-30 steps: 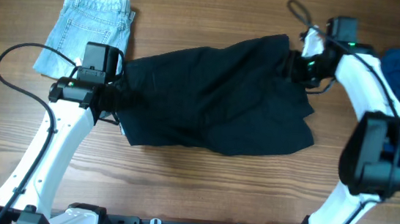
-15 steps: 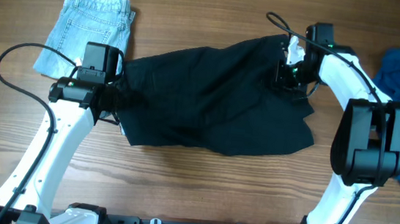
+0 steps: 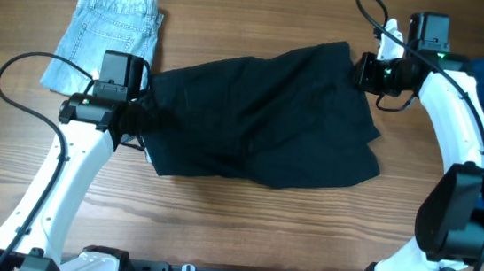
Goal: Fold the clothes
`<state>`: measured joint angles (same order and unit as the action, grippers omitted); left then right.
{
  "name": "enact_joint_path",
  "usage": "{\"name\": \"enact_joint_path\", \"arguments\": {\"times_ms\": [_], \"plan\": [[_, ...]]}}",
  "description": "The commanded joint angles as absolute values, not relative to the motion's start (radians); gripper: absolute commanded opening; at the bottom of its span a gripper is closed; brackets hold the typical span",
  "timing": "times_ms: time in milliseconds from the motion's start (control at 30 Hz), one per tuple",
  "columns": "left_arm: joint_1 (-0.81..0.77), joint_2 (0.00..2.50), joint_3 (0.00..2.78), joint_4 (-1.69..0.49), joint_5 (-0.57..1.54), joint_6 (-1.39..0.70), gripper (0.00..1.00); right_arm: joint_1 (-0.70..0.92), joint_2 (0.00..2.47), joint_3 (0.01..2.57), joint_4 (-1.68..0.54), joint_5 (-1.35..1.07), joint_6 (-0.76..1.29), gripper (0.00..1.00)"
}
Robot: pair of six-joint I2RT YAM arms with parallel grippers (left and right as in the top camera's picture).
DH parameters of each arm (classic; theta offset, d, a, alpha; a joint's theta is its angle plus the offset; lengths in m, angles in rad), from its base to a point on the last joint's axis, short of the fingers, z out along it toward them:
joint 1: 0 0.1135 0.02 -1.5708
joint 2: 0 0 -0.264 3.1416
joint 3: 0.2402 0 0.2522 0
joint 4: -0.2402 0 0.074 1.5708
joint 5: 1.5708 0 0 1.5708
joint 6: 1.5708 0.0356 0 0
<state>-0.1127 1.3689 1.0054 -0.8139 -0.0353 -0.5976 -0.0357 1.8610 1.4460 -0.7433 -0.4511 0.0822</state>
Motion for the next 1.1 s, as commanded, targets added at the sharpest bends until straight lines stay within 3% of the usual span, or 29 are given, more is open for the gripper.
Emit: {"name": "enact_joint_path", "arguments": {"times_ms": [0,67,200,400,433,567,600,1067], "plan": [[-0.108,1.367,1.011,-0.81,-0.027,-0.606,0.05,-0.03,1.948,1.412,-0.729,-0.437,0.082,0.37],[-0.108,1.367,1.011,-0.805,-0.027,-0.606,0.05,-0.03,1.997,1.412,-0.728,-0.447,0.082,0.4],[-0.108,1.367,1.011,-0.803,-0.027,-0.607,0.06,-0.03,2.061,1.412,-0.727,-0.448,0.081,0.57],[-0.108,1.367,1.011,-0.803,-0.027,-0.607,0.06,0.02,2.1,1.411,-0.722,-0.471,0.077,0.56],[-0.108,1.367,1.011,-0.803,-0.027,-0.607,0.06,0.035,2.101,1.411,-0.723,-0.471,0.07,0.54],[-0.108,1.367,1.011,-0.804,-0.008,-0.606,0.06,0.057,2.101,1.411,-0.73,-0.464,0.064,0.1],[-0.108,1.367,1.011,-0.804,-0.008,-0.607,0.06,0.055,2.101,1.411,-0.731,-0.464,0.064,0.04],[-0.108,1.367,1.011,-0.792,-0.009,-0.606,0.07,-0.049,1.879,1.413,-0.771,-0.442,0.061,0.05]]}}
